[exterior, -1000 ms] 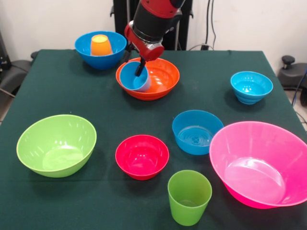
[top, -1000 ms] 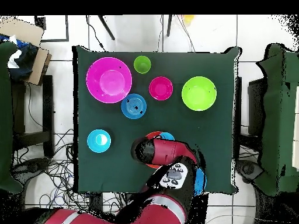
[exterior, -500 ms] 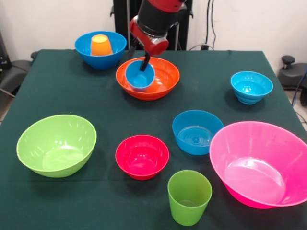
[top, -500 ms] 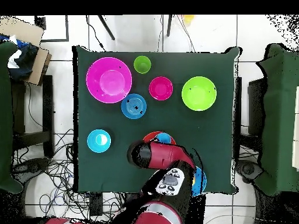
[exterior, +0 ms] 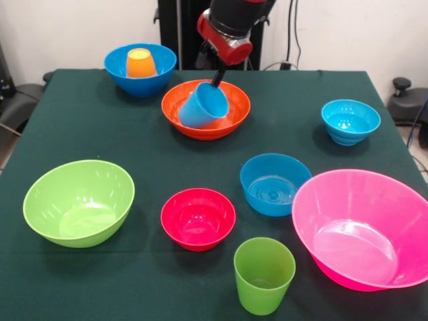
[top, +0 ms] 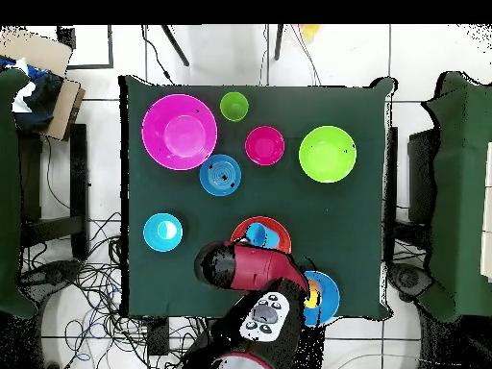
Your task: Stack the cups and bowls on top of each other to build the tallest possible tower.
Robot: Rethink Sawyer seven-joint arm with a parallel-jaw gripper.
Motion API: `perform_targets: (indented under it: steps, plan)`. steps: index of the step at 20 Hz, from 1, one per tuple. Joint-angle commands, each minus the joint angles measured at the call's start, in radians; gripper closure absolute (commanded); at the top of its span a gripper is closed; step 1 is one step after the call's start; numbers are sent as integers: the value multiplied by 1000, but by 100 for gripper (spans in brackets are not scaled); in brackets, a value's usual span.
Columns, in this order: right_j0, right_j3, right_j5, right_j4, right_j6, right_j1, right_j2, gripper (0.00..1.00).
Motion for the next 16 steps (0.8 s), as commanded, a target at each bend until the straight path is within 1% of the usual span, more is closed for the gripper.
perform_targets:
  steps: [1,7,16]
  plan:
    - [17,99,-27,56,143,-1,95,0]
    - [18,105,-41,63,136,1,94,0]
    - [3,114,-60,48,114,-2,93,0]
